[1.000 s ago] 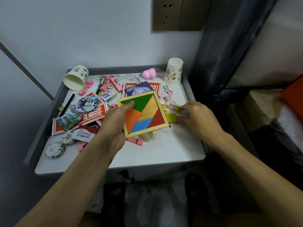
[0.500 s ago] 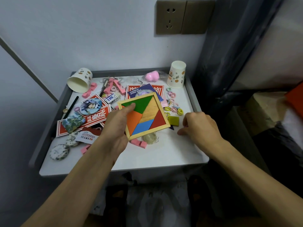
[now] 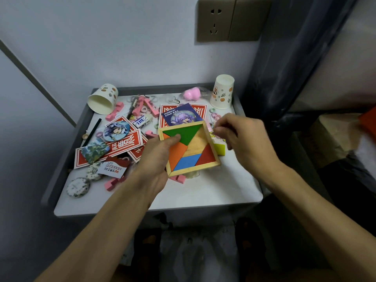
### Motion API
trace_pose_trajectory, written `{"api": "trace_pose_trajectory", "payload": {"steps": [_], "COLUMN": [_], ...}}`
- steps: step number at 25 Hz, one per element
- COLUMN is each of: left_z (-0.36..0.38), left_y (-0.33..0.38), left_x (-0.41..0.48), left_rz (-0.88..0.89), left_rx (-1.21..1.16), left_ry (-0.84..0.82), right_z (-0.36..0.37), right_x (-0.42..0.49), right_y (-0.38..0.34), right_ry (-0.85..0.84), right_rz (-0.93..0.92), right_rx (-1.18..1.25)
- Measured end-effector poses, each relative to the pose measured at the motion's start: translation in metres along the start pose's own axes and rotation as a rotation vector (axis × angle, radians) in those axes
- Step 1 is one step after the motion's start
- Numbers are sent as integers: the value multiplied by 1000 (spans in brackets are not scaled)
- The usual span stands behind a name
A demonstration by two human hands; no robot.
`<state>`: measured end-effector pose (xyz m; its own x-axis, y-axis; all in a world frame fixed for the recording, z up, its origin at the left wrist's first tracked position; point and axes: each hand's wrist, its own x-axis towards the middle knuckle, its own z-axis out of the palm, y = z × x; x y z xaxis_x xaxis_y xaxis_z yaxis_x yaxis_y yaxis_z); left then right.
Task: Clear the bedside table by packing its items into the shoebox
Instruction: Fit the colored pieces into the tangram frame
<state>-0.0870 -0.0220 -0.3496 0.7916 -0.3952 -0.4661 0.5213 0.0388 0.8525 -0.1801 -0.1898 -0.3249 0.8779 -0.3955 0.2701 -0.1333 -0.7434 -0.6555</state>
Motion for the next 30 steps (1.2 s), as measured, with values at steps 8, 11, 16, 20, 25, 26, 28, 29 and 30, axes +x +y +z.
{"api": "trace_pose_trajectory", "payload": {"steps": [8,11,16,20,25,26,28,29,30], "left_z": [9,13,14,13,7,5,0,-2,-4], "left_y": [-2,-3,-5,-8,-4,-2,2,3,4], "left_x": [-9,-10,-9,-8,-3,-2,-2,-2,-1], "left_rz": [38,34,18,17,15,15,16,19,25], "left_rx": [52,69,41,51,-21,-50,-80,-91,-95], "left_ry": [-49,-51,-10,9,53,62,64,59,52], "right_z": [21,27,32,32,24,20,17,20,24], "right_x": [-11,-11,-12,-14,-7,-2,4,5,4], "right_y": [-13,-14,-13,-14,-8,-1,19,28,35], "right_ry": [-91,-15,-42,-85,63,131,105,17,-87], "right_rz": [11,86,-4,-8,-69,-13,113,141,140], "right_rx": [85,42,-163,-191,-75,-10,-26,-132,-240]}}
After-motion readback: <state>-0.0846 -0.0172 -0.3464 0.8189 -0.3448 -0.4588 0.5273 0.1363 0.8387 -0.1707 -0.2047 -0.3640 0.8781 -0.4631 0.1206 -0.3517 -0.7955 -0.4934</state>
